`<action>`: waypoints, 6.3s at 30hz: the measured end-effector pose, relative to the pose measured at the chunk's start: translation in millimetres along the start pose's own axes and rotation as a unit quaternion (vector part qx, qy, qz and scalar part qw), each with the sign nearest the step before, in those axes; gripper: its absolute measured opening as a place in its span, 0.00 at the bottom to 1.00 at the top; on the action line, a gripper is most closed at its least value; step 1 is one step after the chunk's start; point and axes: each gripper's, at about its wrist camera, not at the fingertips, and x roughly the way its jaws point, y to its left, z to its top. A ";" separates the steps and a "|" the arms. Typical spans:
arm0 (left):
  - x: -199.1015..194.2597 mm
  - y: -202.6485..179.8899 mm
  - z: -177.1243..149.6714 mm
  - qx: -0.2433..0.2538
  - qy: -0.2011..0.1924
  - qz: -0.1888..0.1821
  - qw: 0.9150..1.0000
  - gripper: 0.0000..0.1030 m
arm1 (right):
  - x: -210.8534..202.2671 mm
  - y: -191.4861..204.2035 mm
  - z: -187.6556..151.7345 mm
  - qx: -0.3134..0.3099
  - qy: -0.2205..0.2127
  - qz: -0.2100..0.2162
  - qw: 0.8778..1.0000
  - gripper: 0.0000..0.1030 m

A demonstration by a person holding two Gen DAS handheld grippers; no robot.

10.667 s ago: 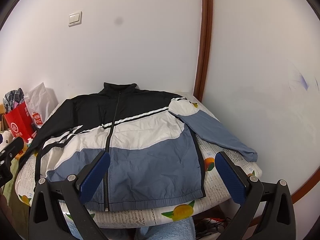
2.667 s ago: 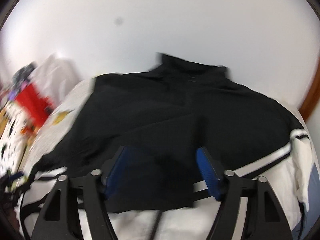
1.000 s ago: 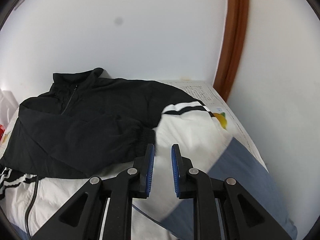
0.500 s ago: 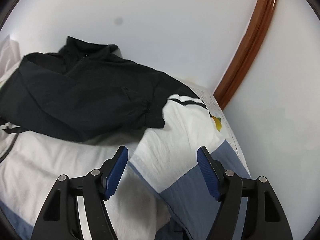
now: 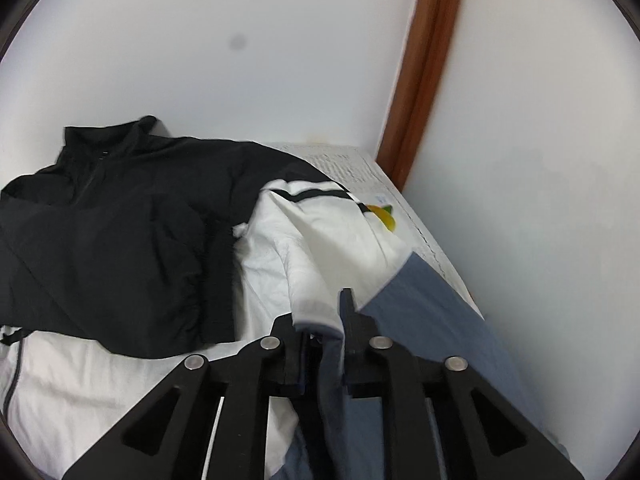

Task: Fold large clothes
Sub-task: 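Lift the blue sleeve and lay it across the jacket body, open right tool, then grasp the blue sleeve cuff with the left tool, then straighten the blue sleeve along the jacket with the left tool, release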

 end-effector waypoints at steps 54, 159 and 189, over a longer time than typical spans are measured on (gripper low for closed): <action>-49.9 13.5 -55.9 0.025 -0.013 0.014 1.000 0.76 | -120.3 -151.1 -130.1 0.056 -0.031 -0.100 0.993 0.03; 68.6 -251.5 -2.8 0.229 0.018 -0.073 0.971 0.46 | -39.3 -90.1 -42.9 0.037 0.021 0.094 0.995 0.71; 46.5 -25.4 76.3 -0.009 -0.008 -0.061 0.998 0.09 | -59.0 51.6 22.8 -0.024 -0.008 0.170 0.985 0.71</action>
